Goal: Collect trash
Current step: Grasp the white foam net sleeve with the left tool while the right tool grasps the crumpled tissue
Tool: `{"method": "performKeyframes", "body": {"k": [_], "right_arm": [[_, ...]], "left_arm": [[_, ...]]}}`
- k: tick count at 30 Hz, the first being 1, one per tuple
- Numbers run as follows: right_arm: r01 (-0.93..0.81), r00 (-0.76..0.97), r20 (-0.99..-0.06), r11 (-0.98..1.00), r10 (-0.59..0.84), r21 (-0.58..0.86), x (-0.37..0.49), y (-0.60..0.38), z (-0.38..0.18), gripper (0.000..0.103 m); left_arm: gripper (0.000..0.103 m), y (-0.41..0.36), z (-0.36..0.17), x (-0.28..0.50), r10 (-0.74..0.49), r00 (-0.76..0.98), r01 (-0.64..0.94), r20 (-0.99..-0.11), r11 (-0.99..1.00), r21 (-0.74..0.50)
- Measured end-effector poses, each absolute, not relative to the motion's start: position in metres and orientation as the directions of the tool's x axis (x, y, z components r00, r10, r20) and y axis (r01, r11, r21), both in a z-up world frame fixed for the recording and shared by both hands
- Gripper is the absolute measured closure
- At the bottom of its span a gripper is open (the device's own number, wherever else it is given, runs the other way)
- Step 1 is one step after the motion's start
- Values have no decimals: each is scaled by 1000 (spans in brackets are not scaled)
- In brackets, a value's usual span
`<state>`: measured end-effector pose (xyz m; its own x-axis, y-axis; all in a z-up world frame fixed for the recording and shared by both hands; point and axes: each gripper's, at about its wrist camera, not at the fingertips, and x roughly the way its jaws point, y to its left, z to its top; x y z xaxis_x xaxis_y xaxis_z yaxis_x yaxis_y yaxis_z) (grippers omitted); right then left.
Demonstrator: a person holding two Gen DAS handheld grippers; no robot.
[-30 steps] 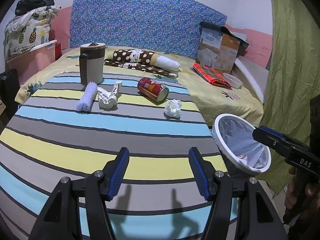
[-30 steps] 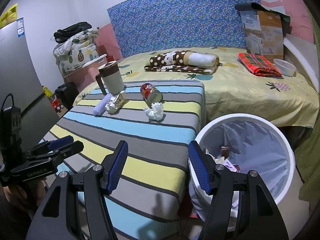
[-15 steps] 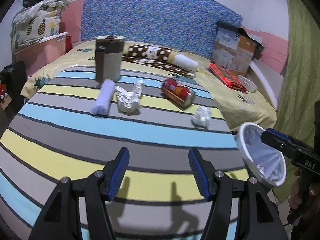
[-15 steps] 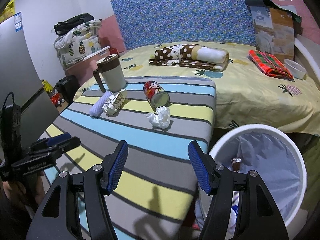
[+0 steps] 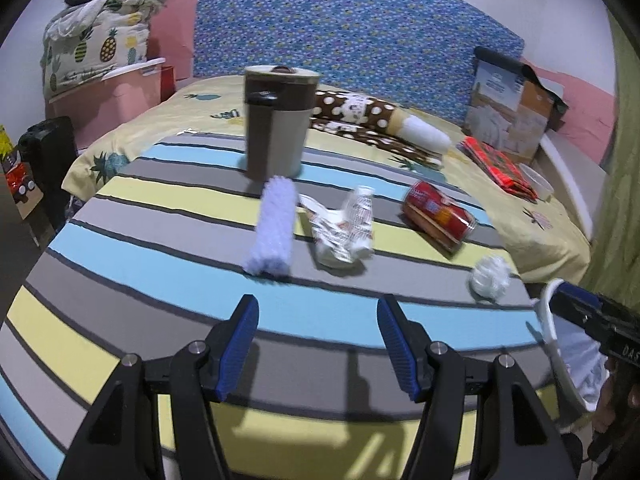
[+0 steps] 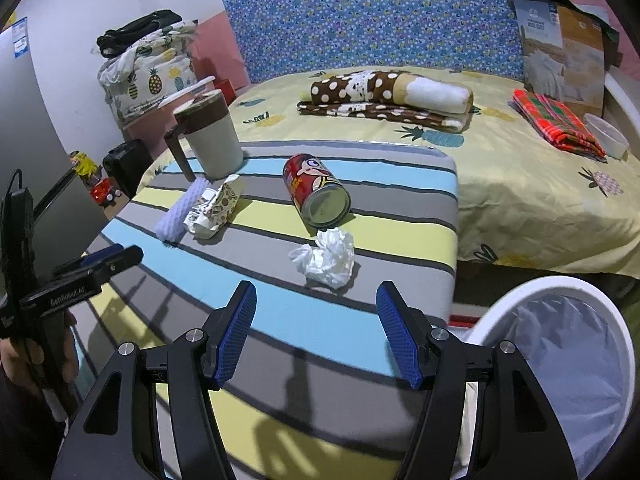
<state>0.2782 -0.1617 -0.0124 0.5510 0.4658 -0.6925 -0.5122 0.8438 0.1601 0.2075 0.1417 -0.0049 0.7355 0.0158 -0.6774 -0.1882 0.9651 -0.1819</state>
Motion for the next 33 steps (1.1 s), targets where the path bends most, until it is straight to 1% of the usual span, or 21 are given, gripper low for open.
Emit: {"method": "performKeyframes", "body": {"k": [12, 14, 16, 17, 18, 19, 20, 21, 22, 24, 25, 27, 30, 33], "right_arm": [[-502, 519, -731, 850, 442, 158, 306, -147, -31, 39], [-499, 514, -736, 851, 440, 161, 309, -147, -33, 39], [-498, 510, -739, 851, 440, 163, 311, -146, -35, 39], [-500, 506, -740, 850, 443, 168, 312, -146, -36, 41], [-502, 501, -741, 848, 446, 171, 312, -145, -37, 48], [-503, 499, -742, 847, 448, 173, 313, -144, -38, 52], [-503, 497, -744, 847, 447, 173, 313, -144, -38, 61], [-502, 497, -745, 848, 445, 172, 313, -144, -39, 65], [-501, 499, -744, 848, 444, 170, 313, -143, -39, 67], [-501, 505, -739, 849, 447, 171, 311, -145, -37, 77], [-501, 504, -738, 848, 449, 174, 310, -145, -36, 79], [-506, 505, -733, 844, 455, 176, 307, -147, -34, 88], [-514, 508, -730, 841, 457, 169, 302, -147, -32, 93], [-513, 512, -726, 841, 460, 171, 300, -149, -31, 94]], "left_arm": [[40, 167, -22, 256, 43, 708, -225, -705, 960, -167], [44, 168, -25, 262, 55, 702, -229, -710, 962, -152], [56, 167, -29, 269, 57, 688, -228, -723, 963, -142], [60, 166, -30, 271, 58, 681, -229, -730, 964, -137], [68, 165, -33, 273, 63, 673, -228, -737, 965, -126], [73, 164, -35, 273, 77, 665, -232, -743, 967, -107], [74, 163, -36, 273, 90, 661, -235, -745, 968, -92], [77, 162, -36, 271, 96, 662, -235, -743, 968, -84], [79, 162, -35, 270, 95, 665, -233, -741, 969, -85], [80, 162, -33, 266, 88, 668, -231, -739, 968, -94], [80, 162, -32, 263, 85, 671, -231, -737, 968, -98], [81, 161, -31, 258, 81, 675, -231, -733, 967, -106], [81, 156, -27, 245, 68, 686, -227, -724, 966, -125], [81, 151, -24, 233, 53, 695, -218, -717, 966, -140]]}}
